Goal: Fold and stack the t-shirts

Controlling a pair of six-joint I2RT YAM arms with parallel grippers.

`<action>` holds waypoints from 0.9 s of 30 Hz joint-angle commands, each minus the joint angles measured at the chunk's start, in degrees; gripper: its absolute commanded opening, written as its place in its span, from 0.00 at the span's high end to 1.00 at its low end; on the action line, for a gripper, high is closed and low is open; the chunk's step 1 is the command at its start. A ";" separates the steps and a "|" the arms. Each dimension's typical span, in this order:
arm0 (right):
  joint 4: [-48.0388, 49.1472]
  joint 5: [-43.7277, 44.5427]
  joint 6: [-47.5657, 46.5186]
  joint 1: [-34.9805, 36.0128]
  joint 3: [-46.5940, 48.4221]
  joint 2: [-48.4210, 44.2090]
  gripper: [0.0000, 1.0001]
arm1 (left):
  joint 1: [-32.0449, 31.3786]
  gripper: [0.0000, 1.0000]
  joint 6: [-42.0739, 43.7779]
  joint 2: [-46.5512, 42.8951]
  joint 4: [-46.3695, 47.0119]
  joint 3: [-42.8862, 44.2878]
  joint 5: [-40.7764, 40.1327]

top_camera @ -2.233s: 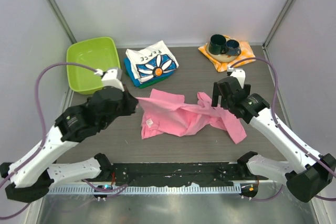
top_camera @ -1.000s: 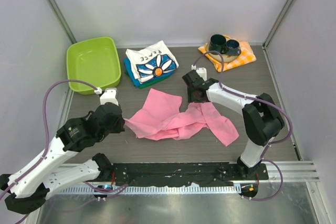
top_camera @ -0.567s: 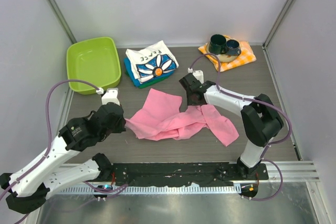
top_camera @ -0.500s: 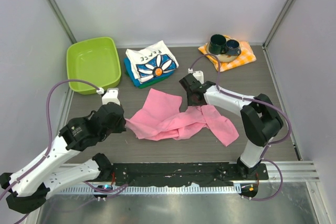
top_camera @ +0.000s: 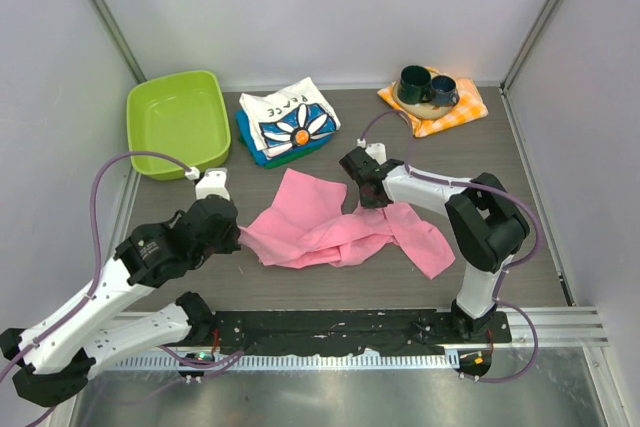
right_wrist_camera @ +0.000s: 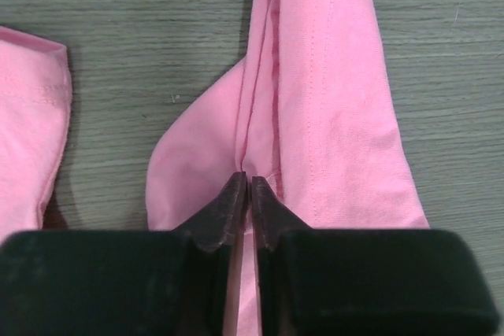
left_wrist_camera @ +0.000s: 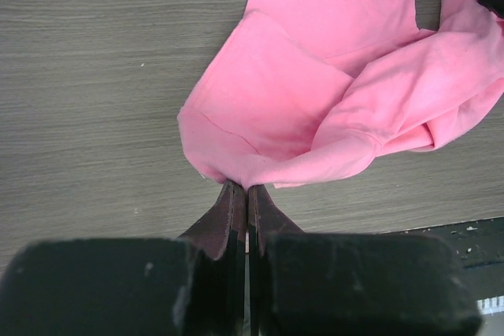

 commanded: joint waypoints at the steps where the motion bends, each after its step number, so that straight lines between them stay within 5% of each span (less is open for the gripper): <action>1: 1.37 2.01 1.15 0.41 0.09 -0.43 0.95 | 0.40 1.00 1.19 0.37 2.18 -0.21 -0.57; 17: -6.88 13.62 -1.66 0.23 8.69 -20.72 0.99 | 1.37 1.00 3.03 -0.15 0.25 6.20 -5.40; 27: -16.91 16.95 -4.82 0.23 26.36 -33.11 0.99 | 1.46 1.00 10.15 5.20 -0.45 28.59 -11.91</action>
